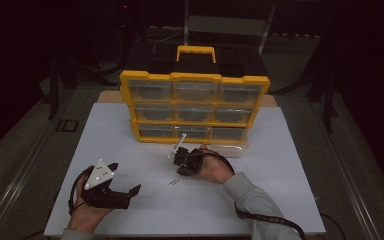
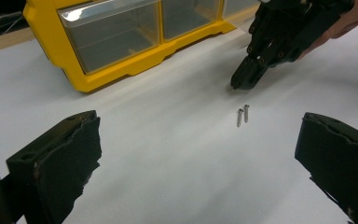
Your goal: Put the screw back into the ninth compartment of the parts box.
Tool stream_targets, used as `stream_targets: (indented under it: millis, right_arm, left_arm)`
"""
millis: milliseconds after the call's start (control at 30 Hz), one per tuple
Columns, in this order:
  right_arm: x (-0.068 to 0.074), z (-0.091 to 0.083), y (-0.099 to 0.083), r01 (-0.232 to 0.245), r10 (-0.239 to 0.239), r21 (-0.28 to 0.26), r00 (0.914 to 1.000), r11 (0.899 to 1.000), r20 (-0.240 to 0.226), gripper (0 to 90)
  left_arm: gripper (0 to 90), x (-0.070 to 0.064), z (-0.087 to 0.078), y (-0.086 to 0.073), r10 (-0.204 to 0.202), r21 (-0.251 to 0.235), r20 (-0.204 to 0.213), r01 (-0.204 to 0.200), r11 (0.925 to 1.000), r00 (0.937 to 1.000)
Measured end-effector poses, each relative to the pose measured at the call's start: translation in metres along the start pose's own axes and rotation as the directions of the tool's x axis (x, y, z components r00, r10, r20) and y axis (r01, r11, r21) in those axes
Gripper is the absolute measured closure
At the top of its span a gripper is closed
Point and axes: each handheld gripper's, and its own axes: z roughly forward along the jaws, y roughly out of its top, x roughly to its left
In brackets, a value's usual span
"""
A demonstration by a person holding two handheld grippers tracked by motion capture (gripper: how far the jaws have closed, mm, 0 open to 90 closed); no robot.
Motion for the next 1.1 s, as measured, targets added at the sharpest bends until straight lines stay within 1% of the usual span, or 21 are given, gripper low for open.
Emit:
stream_targets:
  millis: [133,200,467,633,900,933,967,1100]
  right_arm:
    - [0.0,-0.005,0.0,0.0,0.0,-0.002,1.0,1.0,0.002,87.7]
    - [0.0,-0.007,0.0,0.009,-0.009,-0.005,1.0,1.0,0.003,87.7]
    - [-0.001,-0.015,0.0,0.0,0.0,-0.004,1.0,1.0,-0.002,87.7]
    - [0.0,-0.021,0.002,0.008,-0.008,-0.005,1.0,1.0,0.001,87.7]
    - [-0.004,-0.03,0.003,0.014,-0.014,-0.011,0.9999,1.0,0.01,87.7]
    - [-0.004,-0.031,0.003,0.006,-0.006,-0.01,0.9999,1.0,0.01,87.7]
    - [-0.005,-0.032,0.003,0.015,-0.015,-0.014,0.9998,1.0,0.013,87.7]
    - [-0.006,-0.038,0.004,0.014,-0.014,-0.013,0.9997,1.0,0.018,87.6]
  left_arm:
    - [0.9,0.0,0.0,0.0,0.002,-0.001,-0.001,-0.002,1.0,1.0]
    - [0.9,0.0,0.0,0.0,0.002,0.0,-0.001,-0.002,1.0,1.0]
    - [1.0,0.0,-0.001,0.0,0.002,0.001,0.0,-0.002,1.0,1.0]
    - [0.9,0.0,-0.001,0.0,0.0,-0.001,0.001,0.0,1.0,1.0]
    - [0.9,0.0,-0.001,0.0,0.001,0.001,0.001,-0.001,1.0,1.0]
    - [1.0,0.0,-0.001,0.0,0.001,0.001,0.001,-0.001,1.0,1.0]
    - [0.9,0.0,-0.001,0.0,0.001,0.001,0.001,-0.001,1.0,1.0]
    - [0.9,0.0,-0.001,0.0,0.001,-0.001,0.001,-0.001,1.0,1.0]
